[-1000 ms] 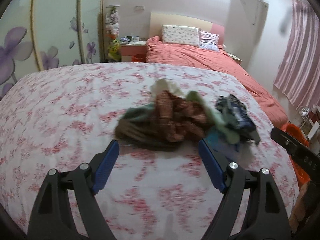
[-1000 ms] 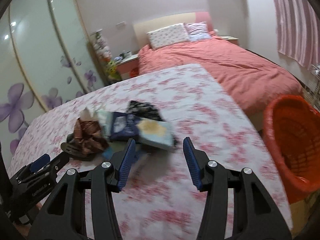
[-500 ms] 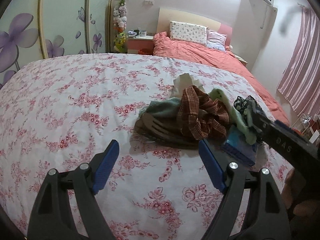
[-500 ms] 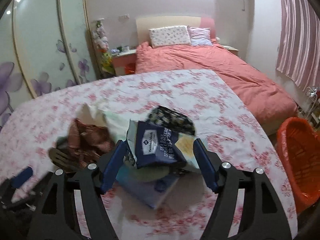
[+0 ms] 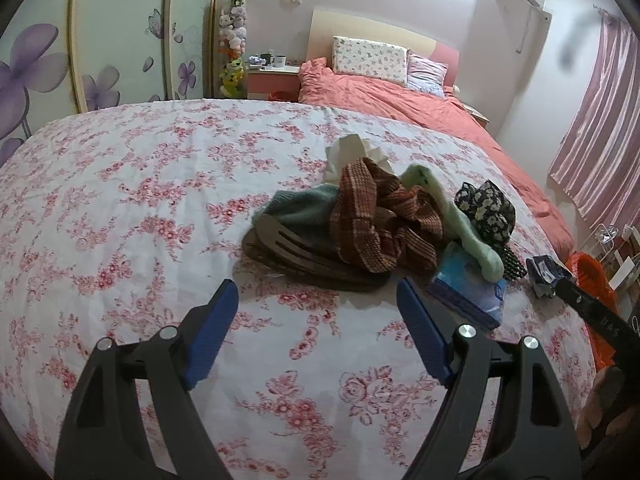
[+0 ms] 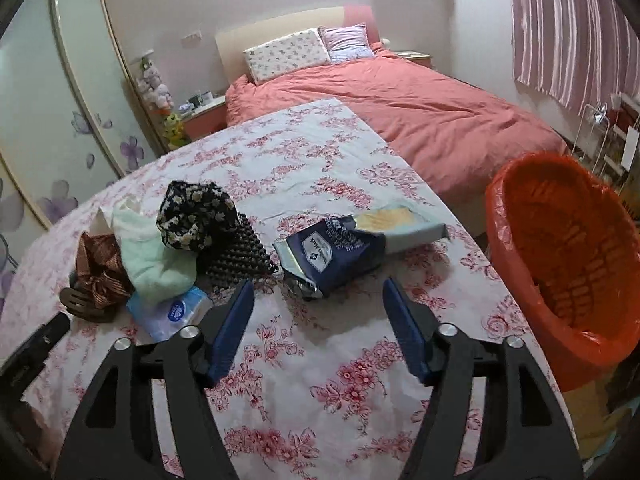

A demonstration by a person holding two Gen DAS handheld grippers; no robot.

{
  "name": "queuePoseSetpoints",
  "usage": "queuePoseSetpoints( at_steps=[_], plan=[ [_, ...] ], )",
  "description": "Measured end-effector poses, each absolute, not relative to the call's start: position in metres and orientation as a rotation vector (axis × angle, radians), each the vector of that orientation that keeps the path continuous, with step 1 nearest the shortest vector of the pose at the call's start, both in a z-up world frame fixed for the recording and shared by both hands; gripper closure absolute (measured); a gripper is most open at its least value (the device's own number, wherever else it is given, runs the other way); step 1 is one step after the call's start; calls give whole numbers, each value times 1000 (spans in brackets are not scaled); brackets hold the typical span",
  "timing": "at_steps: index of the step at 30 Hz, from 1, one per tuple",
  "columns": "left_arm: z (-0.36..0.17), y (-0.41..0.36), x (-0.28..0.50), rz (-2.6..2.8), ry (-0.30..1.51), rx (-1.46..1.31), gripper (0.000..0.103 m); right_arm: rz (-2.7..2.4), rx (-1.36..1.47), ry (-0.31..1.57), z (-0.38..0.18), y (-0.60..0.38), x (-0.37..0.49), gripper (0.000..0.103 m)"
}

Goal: Collect trash
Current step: 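Grasp the blue snack bag with the right tool while the left tool grasps the plaid cloth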

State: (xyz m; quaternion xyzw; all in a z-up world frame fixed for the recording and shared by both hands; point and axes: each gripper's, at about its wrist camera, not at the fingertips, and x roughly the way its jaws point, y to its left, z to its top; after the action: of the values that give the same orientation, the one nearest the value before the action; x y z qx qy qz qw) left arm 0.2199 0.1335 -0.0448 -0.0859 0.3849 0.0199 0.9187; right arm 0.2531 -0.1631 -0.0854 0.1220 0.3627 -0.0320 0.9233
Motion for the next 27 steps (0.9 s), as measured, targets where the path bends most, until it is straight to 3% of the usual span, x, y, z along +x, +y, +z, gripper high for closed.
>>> queuePoseSetpoints(
  at_steps=[4,10,18,22,27],
  plan=[
    [-44,129,220,38,791,-170,23,-115,284,734,-84,-167,262,27],
    [-43,130,221,46,788,-169,23,-214,328,816,-104,-183,292,27],
    [-45,128,223,31,791,-168,23,-173,261,827,-113,-177,294,81],
    [-45,130,224,21,786,-173,25,-142,262,819,-112,-178,290,89],
    [-44,131,232,-6,782,-200,39,-103,232,780,-103,-172,282,90]
  ],
)
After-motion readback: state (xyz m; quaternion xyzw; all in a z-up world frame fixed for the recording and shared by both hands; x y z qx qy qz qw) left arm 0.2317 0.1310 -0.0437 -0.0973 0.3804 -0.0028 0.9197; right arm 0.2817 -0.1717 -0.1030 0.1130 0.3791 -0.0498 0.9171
